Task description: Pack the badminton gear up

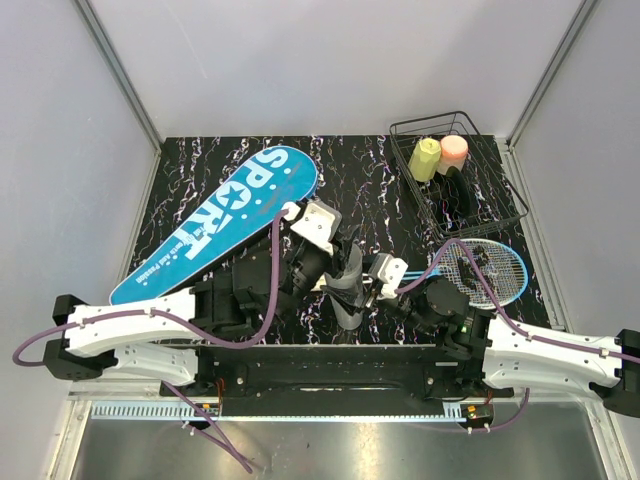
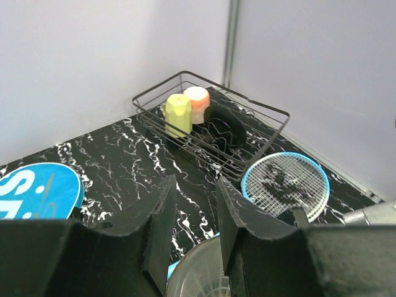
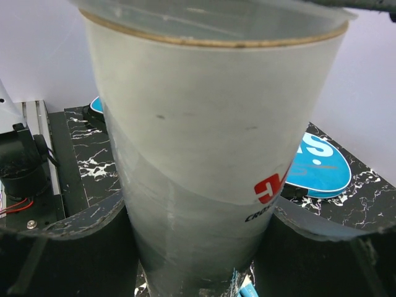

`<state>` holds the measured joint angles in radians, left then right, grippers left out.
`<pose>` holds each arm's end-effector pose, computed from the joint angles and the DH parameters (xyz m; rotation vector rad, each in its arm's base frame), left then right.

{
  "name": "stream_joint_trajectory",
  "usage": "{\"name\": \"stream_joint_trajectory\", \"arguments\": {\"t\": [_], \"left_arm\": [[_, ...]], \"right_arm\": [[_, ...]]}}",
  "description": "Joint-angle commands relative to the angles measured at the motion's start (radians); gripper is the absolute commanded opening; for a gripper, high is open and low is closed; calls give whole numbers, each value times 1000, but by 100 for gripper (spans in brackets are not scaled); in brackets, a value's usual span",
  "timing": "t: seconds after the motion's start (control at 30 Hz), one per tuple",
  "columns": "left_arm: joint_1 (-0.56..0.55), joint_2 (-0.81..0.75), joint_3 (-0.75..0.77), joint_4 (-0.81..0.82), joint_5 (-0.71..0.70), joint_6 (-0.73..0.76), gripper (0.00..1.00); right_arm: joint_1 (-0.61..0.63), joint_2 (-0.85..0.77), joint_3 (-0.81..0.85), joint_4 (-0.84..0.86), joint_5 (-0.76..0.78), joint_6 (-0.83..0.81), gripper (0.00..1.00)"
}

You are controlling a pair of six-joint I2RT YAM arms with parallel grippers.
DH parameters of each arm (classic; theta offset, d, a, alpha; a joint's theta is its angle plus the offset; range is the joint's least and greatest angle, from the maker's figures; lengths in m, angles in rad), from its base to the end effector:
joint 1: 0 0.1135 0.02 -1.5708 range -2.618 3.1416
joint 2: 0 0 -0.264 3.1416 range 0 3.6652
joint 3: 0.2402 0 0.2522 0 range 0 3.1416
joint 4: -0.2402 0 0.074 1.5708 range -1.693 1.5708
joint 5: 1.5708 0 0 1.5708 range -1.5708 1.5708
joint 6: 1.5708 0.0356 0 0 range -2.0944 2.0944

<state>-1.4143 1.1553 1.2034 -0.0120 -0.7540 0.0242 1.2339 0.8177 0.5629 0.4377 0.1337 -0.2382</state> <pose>0.0638 -0.2482 0.4304 0.5077 1.4834 -0.5220 0.0703 0.1863 0.3223 -0.8715 1.1328 0.7339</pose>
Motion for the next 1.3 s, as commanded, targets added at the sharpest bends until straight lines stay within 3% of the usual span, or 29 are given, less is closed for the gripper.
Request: {"name": "stream_joint_trajectory", "arguments": {"t": [0.0, 0.23, 0.4, 0.6, 0.8, 1.07, 1.17, 1.27], "left_arm": [[-26, 199, -143, -444, -198, -6, 36], [-67, 196, -238, -278, -372, 117, 35], [-110, 173, -369, -76, -421, 345, 35], [-112, 132, -435, 67, -373, 508, 39], [-115, 260, -482, 210, -404, 596, 40], [-120, 294, -466, 107, -338, 494, 44], [-117, 248, -386, -24, -274, 379, 52], [-86, 221, -216, -257, -182, 211, 58]], "right_arm": [[22, -14, 106, 205, -111, -42, 42], [21, -35, 81, 231, -131, -36, 42], [21, -40, 68, 242, -131, -36, 43], [22, -49, 63, 242, -131, -36, 43], [22, -52, 51, 265, -131, -12, 43], [22, -84, 32, 248, -132, -13, 43], [21, -81, 35, 222, -117, -10, 43], [21, -75, 37, 191, -89, -4, 44]]}}
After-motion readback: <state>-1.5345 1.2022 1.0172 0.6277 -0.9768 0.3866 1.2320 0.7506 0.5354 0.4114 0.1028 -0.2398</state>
